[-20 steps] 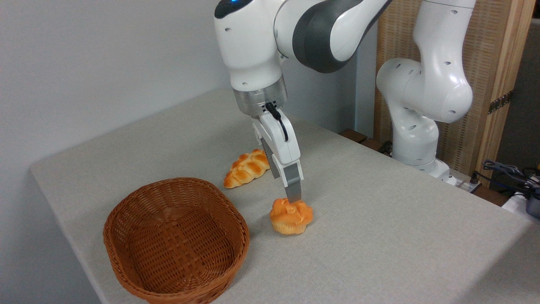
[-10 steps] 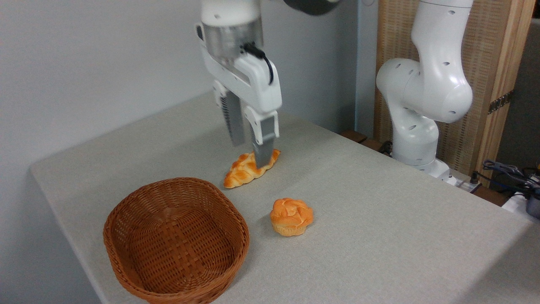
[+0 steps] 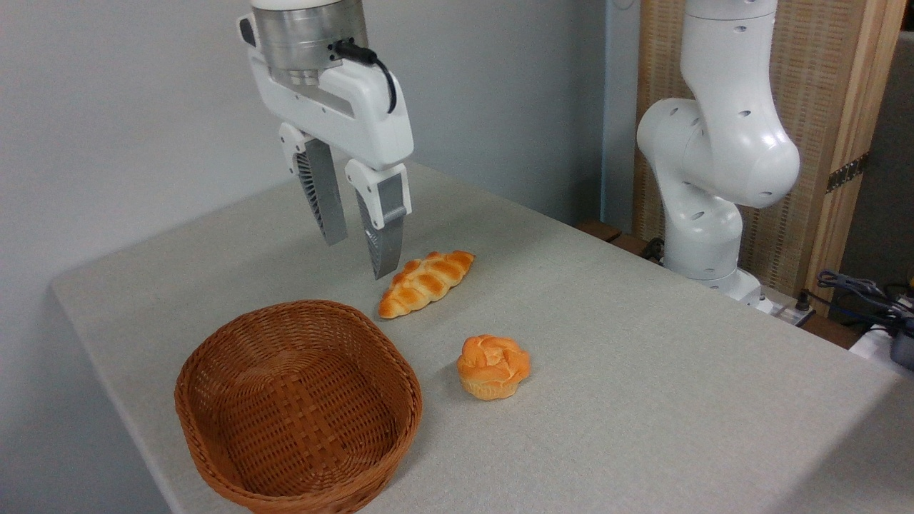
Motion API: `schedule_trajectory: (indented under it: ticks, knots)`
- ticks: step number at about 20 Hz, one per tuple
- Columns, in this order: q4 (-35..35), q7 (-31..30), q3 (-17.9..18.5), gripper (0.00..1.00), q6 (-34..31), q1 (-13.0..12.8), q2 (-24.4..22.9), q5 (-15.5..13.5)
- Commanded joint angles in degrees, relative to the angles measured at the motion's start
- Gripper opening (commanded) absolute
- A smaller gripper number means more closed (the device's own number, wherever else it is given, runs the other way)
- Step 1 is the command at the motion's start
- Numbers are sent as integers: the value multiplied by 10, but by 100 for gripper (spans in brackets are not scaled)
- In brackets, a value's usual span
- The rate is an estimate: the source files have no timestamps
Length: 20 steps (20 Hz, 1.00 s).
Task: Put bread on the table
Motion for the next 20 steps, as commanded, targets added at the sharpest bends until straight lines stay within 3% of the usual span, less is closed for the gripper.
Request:
schedule_trajectory:
  ticks: [1, 3, 6, 7, 20]
  knots:
    - [21, -6, 1, 100, -20, 0, 6, -4]
    - [21, -7, -11, 100, -20, 2, 6, -2]
    - [20, -19, -69, 100, -20, 51, 4, 11]
    - [20, -30, -72, 100, -20, 52, 4, 18]
    - [16, -36, -67, 100, -18, 52, 3, 35]
